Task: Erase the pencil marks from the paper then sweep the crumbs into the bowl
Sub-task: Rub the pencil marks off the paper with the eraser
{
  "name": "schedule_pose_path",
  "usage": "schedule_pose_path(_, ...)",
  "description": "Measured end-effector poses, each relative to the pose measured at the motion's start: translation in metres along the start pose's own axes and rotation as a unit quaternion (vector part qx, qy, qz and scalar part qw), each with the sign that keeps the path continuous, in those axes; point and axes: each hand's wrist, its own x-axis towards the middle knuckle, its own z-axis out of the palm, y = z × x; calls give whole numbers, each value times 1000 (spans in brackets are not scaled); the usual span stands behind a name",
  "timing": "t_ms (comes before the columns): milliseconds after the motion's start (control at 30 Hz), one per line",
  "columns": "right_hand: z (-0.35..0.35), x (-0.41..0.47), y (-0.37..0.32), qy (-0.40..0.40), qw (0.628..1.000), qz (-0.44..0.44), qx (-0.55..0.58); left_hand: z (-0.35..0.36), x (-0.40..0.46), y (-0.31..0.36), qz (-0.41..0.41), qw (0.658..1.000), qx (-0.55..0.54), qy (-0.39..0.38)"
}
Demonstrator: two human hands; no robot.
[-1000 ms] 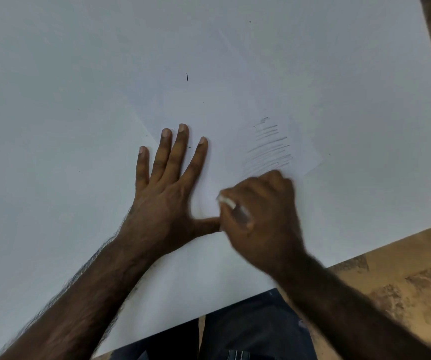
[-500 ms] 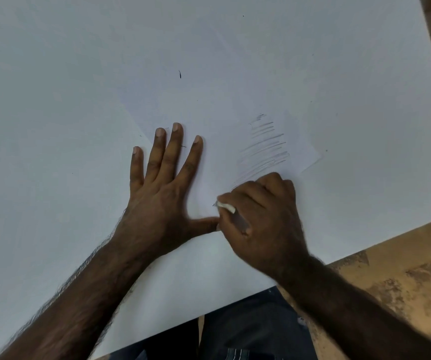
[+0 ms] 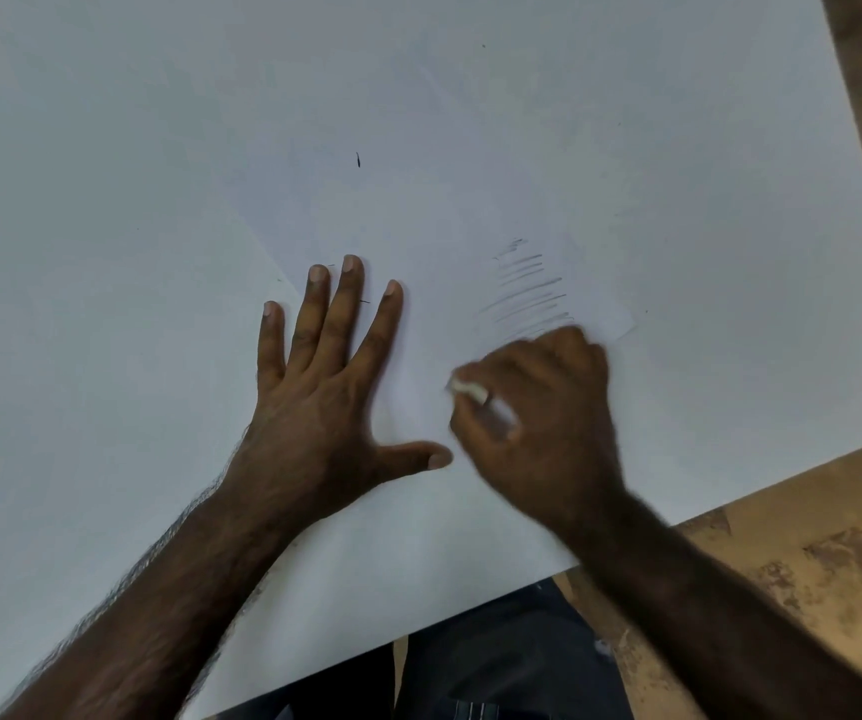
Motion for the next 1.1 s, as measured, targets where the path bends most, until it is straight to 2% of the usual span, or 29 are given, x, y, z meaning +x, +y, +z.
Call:
schedule_pose_path(100, -6, 28, 21, 76, 995, 57, -2, 0, 1, 0, -1, 1000, -1, -4)
schedule_pose_path(367, -2, 28, 21, 84, 992, 81, 41, -4, 2, 8, -19, 1000, -14, 1)
schedule_pose_path(467, 0, 28, 20, 76, 993, 84, 46, -6, 8, 17, -36, 998, -42, 18)
schedule_pose_path(600, -4, 22, 21, 51, 996, 61, 40, -6, 12, 20, -46, 999, 1, -6)
schedule_pose_path(733, -1, 1, 6, -58, 996, -7, 64, -3, 8, 15, -28, 1000, -4, -2)
schedule_pose_path(800, -2, -4, 1, -78, 994, -33, 63, -1, 6, 12, -19, 1000, 0, -2)
schedule_pose_path(900, -9, 10, 14, -42, 998, -35, 24, 1, 6, 9, -14, 1000, -9, 2)
schedule_pose_path(1000, -17, 30, 34, 30, 999, 39, -4, 2, 5, 8, -13, 1000, -21, 9)
schedule_pose_path(1067, -15, 26, 30, 28, 998, 48, 2, 2, 5, 8, -13, 1000, -24, 6)
schedule_pose_path(1100, -12, 19, 23, 3, 999, 27, 19, 2, 5, 7, -13, 1000, -26, 6)
